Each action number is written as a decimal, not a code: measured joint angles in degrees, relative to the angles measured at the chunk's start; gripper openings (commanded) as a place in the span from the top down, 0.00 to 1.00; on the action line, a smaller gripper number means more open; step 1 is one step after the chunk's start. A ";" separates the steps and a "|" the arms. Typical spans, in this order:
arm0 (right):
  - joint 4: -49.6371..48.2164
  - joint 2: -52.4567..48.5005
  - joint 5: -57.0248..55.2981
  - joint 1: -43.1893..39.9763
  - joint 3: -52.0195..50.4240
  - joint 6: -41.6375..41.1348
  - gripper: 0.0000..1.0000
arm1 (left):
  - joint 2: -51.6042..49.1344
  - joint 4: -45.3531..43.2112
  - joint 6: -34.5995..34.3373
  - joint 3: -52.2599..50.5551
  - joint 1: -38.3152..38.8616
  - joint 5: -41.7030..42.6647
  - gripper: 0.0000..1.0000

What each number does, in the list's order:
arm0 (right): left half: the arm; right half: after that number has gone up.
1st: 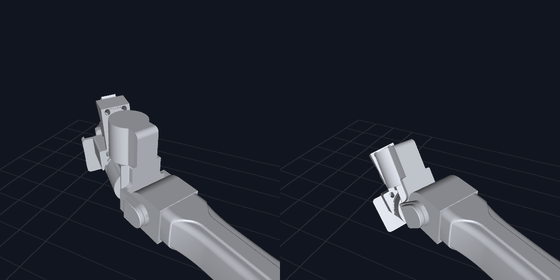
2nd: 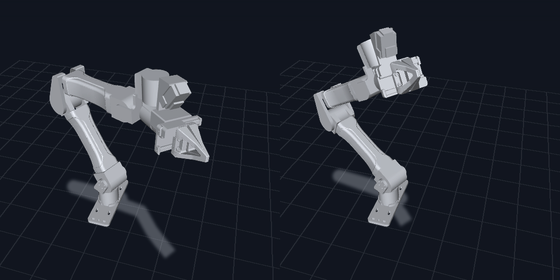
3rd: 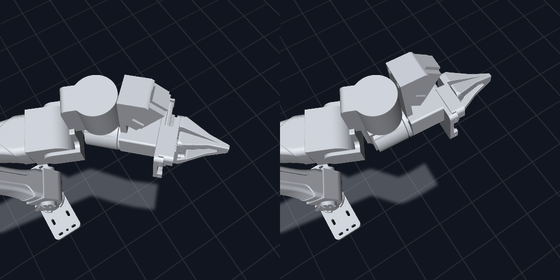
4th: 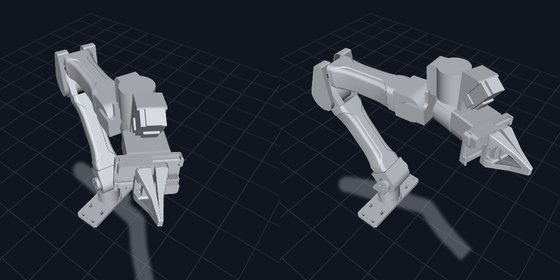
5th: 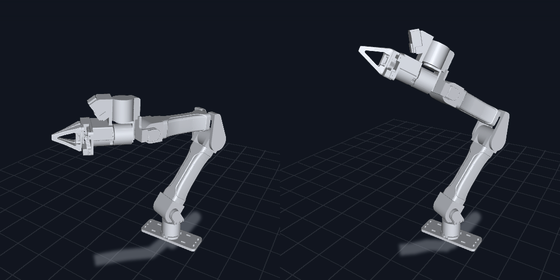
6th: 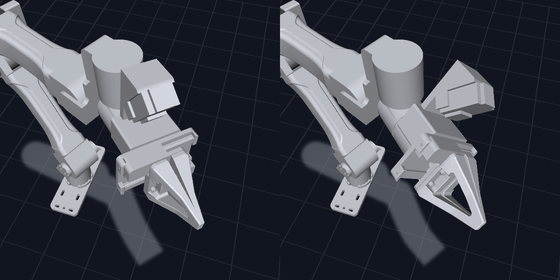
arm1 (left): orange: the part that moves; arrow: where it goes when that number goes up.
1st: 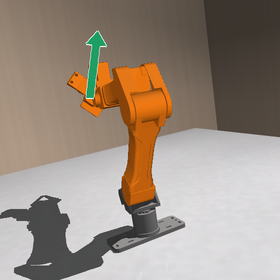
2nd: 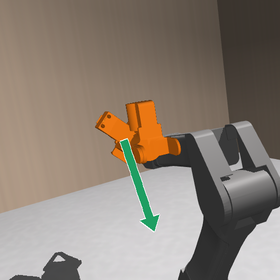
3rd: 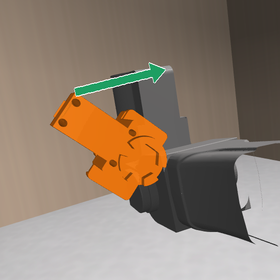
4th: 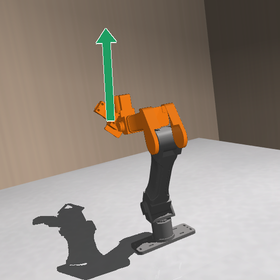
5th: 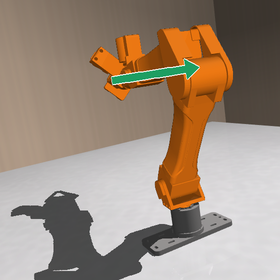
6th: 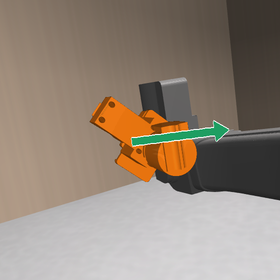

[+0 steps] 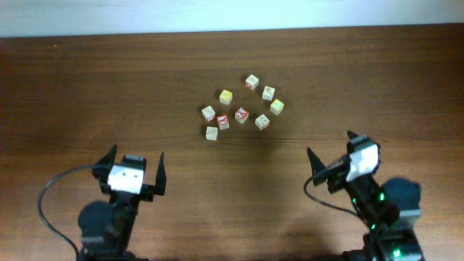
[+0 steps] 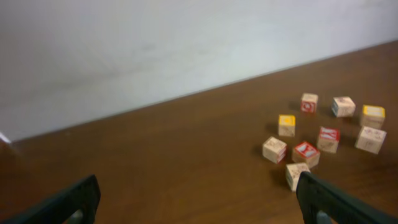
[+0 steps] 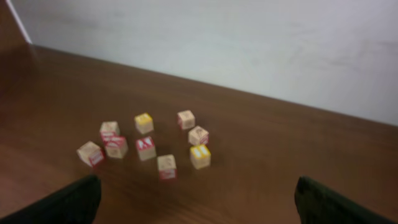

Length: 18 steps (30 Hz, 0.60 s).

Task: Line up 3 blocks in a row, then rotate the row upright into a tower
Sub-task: 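Raise both arms and move the right gripper over the block cluster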

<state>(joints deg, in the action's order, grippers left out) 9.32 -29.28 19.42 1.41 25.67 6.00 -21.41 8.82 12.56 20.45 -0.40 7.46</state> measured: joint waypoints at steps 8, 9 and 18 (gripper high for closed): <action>24.22 -26.47 3.67 0.00 27.47 0.00 0.02 | -26.67 12.92 -0.15 20.98 0.00 8.26 0.01; 26.10 -28.72 3.74 0.00 29.86 -0.02 0.01 | -30.91 15.76 -0.15 24.76 0.00 8.85 0.01; 36.79 -44.50 4.07 0.00 42.36 -0.04 0.02 | -54.88 28.85 -0.17 45.59 0.00 16.28 0.01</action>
<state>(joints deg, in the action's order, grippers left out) 46.11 -73.78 23.49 1.41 68.03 5.96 -76.29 37.67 12.38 66.04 -0.40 23.75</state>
